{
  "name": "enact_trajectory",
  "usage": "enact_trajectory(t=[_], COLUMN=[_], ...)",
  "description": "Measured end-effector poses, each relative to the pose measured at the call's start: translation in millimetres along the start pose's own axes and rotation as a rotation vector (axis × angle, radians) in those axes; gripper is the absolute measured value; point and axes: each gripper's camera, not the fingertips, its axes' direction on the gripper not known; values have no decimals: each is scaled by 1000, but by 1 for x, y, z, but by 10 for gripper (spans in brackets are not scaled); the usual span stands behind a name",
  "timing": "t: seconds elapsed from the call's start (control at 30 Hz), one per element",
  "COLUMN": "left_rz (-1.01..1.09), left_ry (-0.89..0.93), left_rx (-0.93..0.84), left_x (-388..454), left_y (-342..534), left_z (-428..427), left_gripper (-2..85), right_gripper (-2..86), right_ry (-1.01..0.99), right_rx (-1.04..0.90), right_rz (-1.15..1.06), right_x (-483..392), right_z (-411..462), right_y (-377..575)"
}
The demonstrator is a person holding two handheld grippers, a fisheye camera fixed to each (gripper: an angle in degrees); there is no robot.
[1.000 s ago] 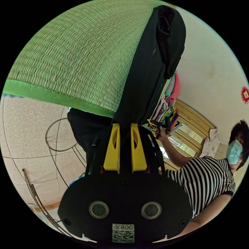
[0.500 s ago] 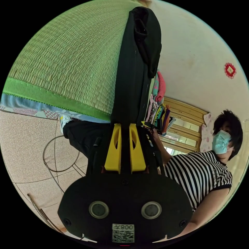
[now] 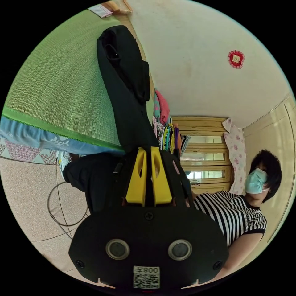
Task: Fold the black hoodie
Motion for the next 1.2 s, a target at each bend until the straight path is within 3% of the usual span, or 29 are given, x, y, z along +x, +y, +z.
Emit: enact_trajectory(t=[0.63, 1.2], left_rz=[40, 76], left_ry=[179, 271], left_rx=[110, 218], left_x=[-20, 1], left_y=[154, 110], left_z=[-63, -95], left_gripper=[28, 29], right_gripper=[12, 12], right_ry=[-179, -236], right_rx=[70, 164], right_rz=[-205, -287], right_x=[-69, -82], right_z=[-41, -55], right_y=[145, 56])
